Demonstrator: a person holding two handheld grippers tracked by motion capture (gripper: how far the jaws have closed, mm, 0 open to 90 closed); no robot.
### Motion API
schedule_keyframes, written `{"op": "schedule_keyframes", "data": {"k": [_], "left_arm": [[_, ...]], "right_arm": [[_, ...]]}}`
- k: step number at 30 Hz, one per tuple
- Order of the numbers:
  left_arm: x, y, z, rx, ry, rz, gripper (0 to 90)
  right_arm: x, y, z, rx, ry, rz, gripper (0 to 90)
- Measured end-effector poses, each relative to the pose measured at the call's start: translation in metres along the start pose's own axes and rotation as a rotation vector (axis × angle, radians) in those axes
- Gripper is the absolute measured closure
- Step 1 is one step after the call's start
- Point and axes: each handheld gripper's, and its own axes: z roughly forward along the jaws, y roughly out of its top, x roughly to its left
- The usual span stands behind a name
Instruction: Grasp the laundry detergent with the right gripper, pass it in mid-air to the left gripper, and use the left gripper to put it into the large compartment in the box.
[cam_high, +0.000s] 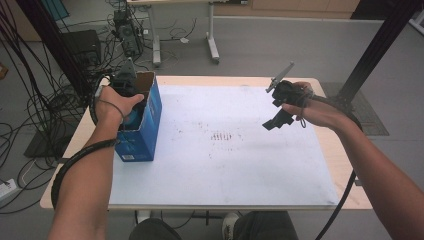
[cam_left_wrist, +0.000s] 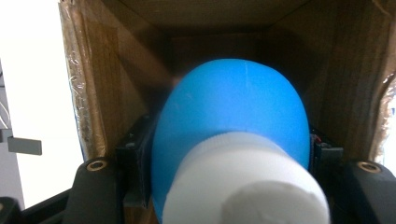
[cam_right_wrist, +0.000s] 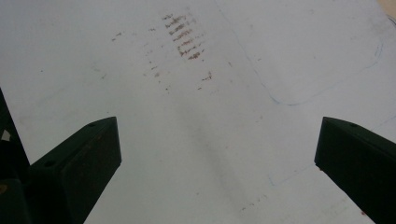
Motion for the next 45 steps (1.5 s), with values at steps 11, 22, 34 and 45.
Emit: {"op": "schedule_keyframes", "data": {"k": [11, 22, 34, 45], "left_arm": [[0.0, -0.001, 0.0, -0.004, 0.0, 0.0, 35.5], [0.0, 0.0, 0.0, -0.002, -0.005, 0.002, 35.5], [0.003, -0.003, -0.005, -0.015, -0.021, -0.002, 30.3], [0.002, -0.006, -0.026, -0.04, -0.008, 0.01, 26.5]], "right_arm": [[0.0, 0.0, 0.0, 0.001, 0.002, -0.001, 0.4], [0.0, 0.001, 0.0, 0.003, 0.002, -0.003, 0.4], [0.001, -0.001, 0.001, 0.002, 0.006, 0.001, 0.4], [0.004, 0.002, 0.0, -0.015, 0.004, -0.001, 0.4]]}}
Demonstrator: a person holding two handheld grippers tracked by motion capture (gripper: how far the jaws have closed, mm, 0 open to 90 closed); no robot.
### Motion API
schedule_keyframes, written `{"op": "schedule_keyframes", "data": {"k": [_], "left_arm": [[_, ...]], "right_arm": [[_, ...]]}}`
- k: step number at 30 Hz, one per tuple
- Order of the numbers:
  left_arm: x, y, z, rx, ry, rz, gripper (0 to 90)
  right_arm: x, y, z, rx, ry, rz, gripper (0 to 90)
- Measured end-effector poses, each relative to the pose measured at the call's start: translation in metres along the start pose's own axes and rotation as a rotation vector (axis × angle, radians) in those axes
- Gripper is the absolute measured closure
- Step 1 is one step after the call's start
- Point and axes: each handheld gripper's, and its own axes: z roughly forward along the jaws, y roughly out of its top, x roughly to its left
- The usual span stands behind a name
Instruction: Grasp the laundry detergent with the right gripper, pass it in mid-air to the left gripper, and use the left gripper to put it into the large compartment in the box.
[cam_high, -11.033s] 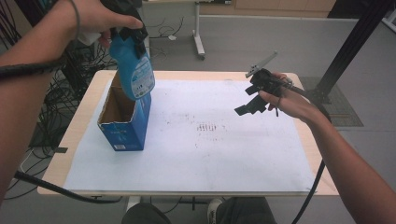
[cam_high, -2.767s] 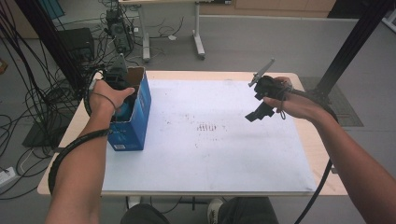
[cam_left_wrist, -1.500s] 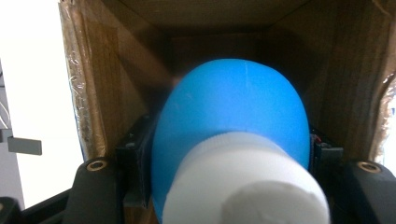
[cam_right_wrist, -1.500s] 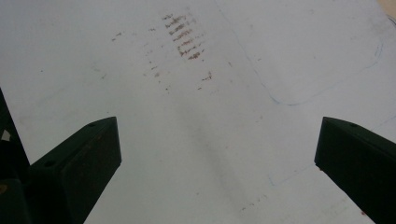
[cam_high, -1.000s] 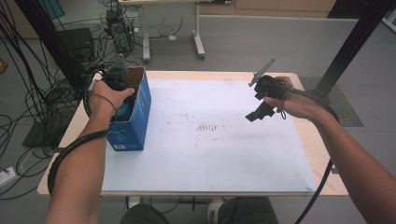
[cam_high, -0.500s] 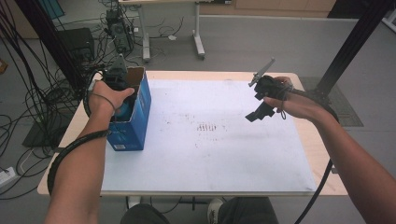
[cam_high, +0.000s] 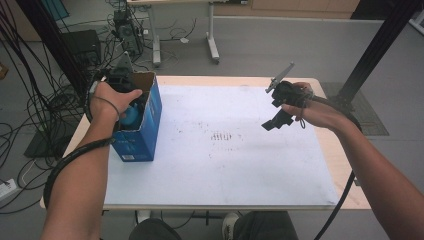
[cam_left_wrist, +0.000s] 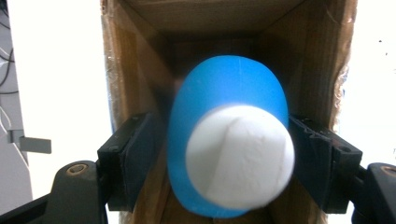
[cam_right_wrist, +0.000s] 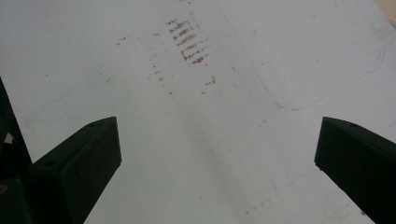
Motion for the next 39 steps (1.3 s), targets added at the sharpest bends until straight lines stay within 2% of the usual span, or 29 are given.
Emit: {"op": "schedule_keyframes", "data": {"k": [11, 20, 28, 39], "left_arm": [[-0.007, -0.007, -0.021, -0.012, 0.008, 0.033, 24.3], [-0.02, -0.012, -0.047, -0.059, -0.009, 0.073, 20.6], [-0.045, -0.009, -0.064, -0.108, -0.034, 0.123, 15.7], [-0.083, 0.007, -0.056, -0.101, -0.075, 0.189, 9.0]], "right_arm": [[0.003, 0.003, -0.003, -0.006, -0.002, -0.003, 0.4], [0.003, 0.009, -0.004, 0.005, -0.005, 0.0, 0.4], [-0.004, 0.012, -0.006, 0.03, -0.017, 0.004, 0.3], [-0.014, 0.01, -0.004, 0.058, -0.033, 0.017, 0.4]]}}
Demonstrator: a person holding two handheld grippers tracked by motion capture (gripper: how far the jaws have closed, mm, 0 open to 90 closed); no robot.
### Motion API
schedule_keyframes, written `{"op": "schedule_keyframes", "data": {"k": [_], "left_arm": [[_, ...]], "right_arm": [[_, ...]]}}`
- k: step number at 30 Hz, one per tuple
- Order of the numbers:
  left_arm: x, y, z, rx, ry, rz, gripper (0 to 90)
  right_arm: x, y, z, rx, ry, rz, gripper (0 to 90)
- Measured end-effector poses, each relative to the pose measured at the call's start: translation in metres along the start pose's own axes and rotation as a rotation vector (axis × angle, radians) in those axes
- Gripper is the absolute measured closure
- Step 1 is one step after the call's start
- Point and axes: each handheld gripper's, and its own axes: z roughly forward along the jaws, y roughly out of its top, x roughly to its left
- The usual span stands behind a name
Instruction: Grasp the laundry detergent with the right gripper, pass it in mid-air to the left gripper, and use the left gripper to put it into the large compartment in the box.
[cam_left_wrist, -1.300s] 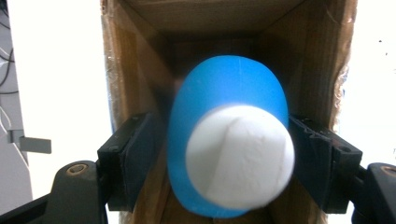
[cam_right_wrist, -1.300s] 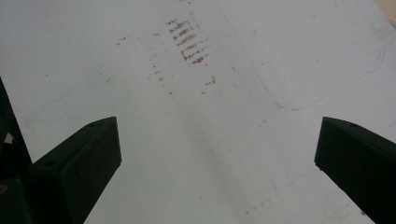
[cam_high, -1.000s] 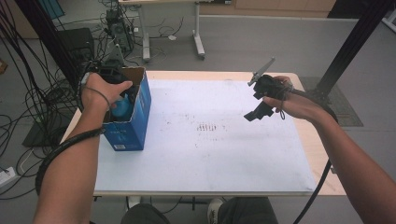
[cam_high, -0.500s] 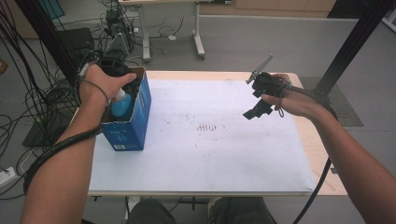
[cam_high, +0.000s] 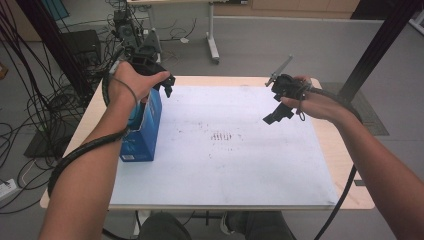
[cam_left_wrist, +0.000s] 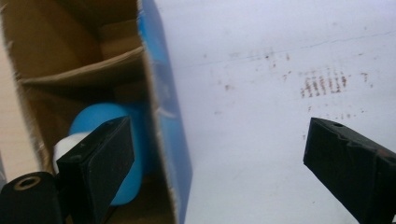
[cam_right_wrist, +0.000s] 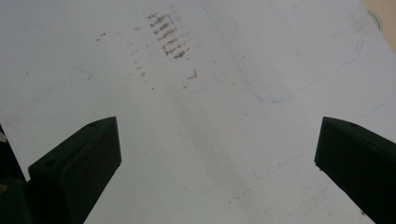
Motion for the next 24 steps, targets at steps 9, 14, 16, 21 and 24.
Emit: {"op": "schedule_keyframes", "data": {"k": [9, 14, 16, 21, 24], "left_arm": [[-0.017, 0.012, 0.005, -0.01, -0.024, 0.032, 7.9], [-0.019, 0.013, 0.008, -0.009, -0.034, 0.029, 8.3], [-0.02, 0.014, 0.01, -0.009, -0.031, 0.033, 8.3], [-0.023, 0.015, 0.011, -0.008, -0.041, 0.037, 8.7], [-0.025, 0.015, 0.01, -0.014, -0.043, 0.041, 8.7]], "right_arm": [[-0.002, 0.001, 0.004, 0.021, 0.003, -0.007, 0.4], [-0.003, 0.002, 0.006, 0.03, 0.004, -0.008, 0.4], [-0.003, 0.003, 0.006, 0.029, 0.004, -0.01, 0.4], [-0.003, 0.005, 0.006, 0.027, 0.006, -0.011, 0.4], [-0.003, 0.005, 0.006, 0.025, 0.006, -0.014, 0.4]]}}
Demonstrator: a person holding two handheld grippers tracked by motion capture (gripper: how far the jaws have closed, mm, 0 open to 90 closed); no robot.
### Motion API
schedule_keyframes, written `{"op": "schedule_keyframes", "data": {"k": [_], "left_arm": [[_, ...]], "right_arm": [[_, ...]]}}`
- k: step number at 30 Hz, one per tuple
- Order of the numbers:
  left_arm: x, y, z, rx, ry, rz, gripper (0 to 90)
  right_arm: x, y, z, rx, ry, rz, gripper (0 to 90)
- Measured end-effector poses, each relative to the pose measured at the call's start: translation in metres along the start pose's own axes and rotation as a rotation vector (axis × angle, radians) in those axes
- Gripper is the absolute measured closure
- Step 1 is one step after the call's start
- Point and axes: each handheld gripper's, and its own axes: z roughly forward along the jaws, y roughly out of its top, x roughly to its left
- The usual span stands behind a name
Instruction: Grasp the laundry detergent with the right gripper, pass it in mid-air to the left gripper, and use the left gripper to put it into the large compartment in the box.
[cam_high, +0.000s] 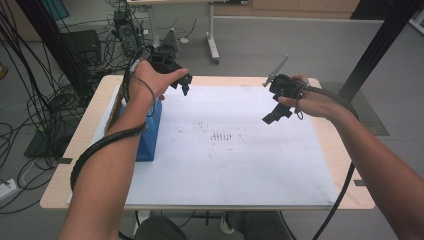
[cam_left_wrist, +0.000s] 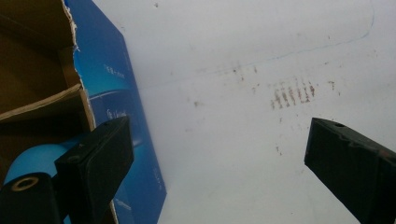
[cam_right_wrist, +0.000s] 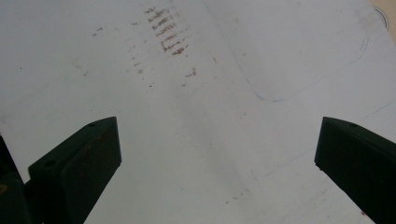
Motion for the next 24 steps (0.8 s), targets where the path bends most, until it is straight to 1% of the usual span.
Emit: {"op": "schedule_keyframes", "data": {"k": [6, 9, 15, 24], "left_arm": [[-0.0022, -0.0014, 0.0009, 0.0, -0.003, 0.008, 8.7], [-0.0025, -0.0026, 0.0015, -0.004, -0.008, 0.007, 8.7], [-0.0023, -0.0049, 0.0023, -0.002, -0.004, 0.004, 8.7], [-0.0052, -0.0059, 0.0004, -0.017, -0.012, 0.011, 8.7]], "right_arm": [[0.001, -0.0028, 0.0004, -0.002, 0.003, 0.004, 0.4], [0.0017, -0.0042, 0.0002, -0.003, 0.004, 0.008, 0.4], [0.0031, -0.0068, 0.0005, -0.004, 0.007, 0.011, 0.4], [0.0058, -0.0077, 0.0023, -0.002, 0.013, 0.004, 0.4]]}}
